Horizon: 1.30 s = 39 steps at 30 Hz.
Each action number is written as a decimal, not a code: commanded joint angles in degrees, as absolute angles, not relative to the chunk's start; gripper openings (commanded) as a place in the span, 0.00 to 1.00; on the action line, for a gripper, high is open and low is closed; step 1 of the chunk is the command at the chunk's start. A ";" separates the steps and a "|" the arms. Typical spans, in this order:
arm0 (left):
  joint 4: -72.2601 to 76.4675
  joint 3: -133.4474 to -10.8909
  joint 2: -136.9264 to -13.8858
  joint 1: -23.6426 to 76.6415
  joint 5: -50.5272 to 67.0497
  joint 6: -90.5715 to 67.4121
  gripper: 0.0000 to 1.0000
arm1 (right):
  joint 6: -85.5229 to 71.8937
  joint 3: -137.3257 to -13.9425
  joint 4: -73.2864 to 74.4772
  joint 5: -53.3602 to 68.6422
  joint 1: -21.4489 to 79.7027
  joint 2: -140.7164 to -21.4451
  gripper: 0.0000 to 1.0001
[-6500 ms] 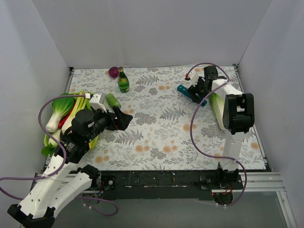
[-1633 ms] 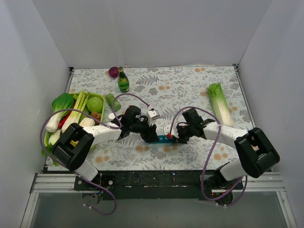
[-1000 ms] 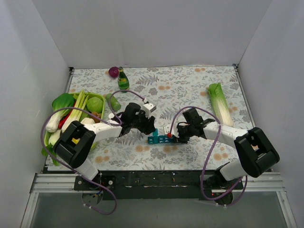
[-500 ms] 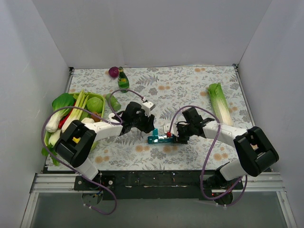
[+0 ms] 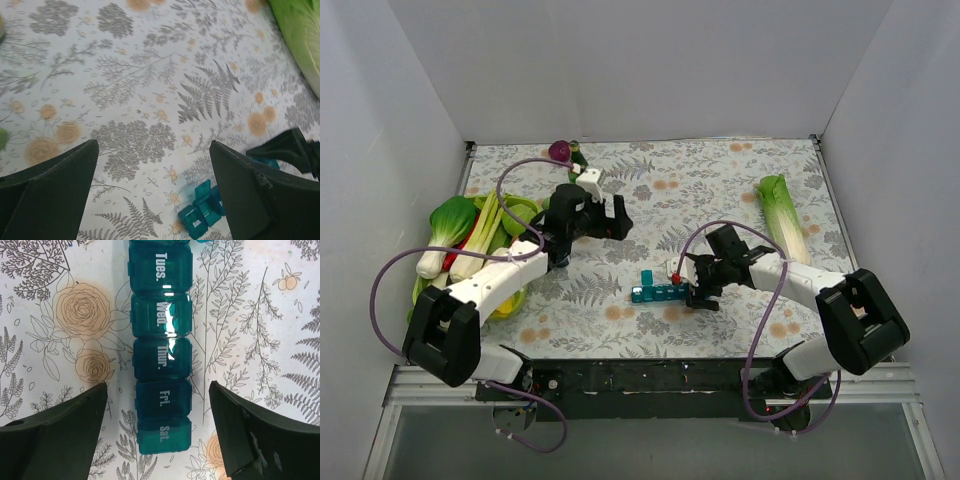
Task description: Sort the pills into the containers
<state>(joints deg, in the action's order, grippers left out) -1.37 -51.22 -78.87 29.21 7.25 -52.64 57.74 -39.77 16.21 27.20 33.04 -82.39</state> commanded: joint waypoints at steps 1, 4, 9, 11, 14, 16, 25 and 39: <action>-10.17 -56.15 -79.18 23.92 1.05 -60.54 0.95 | 57.22 -42.10 19.25 27.51 31.38 -78.50 0.90; -13.35 -58.88 -81.90 20.49 1.32 -65.46 0.97 | 57.04 -41.92 19.25 27.42 30.24 -76.21 0.90; -15.90 -61.17 -84.72 17.93 -4.11 -71.79 0.98 | 54.59 -41.75 17.06 28.48 27.08 -73.22 0.90; -18.10 -63.10 -87.26 17.67 -6.76 -74.86 0.98 | 52.21 -41.75 15.91 28.39 25.93 -71.99 0.90; -22.49 -67.14 -92.78 17.58 -12.03 -78.55 0.92 | 51.07 -41.84 15.38 29.00 24.35 -70.93 0.90; -27.22 -71.52 -96.13 17.67 -15.88 -80.67 0.89 | 51.06 -41.66 15.38 29.62 23.91 -70.40 0.90; -36.38 -78.66 -105.28 17.67 -29.70 -86.57 0.88 | 50.80 -41.13 14.94 29.97 23.55 -69.79 0.90; -36.39 -85.43 -116.63 17.14 -33.13 -82.53 0.77 | 50.54 -40.96 14.94 30.50 22.85 -69.79 0.90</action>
<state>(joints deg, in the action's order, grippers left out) -36.03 -82.89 -116.05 17.69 -29.71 -83.94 51.13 -39.77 16.32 28.84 23.46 -71.18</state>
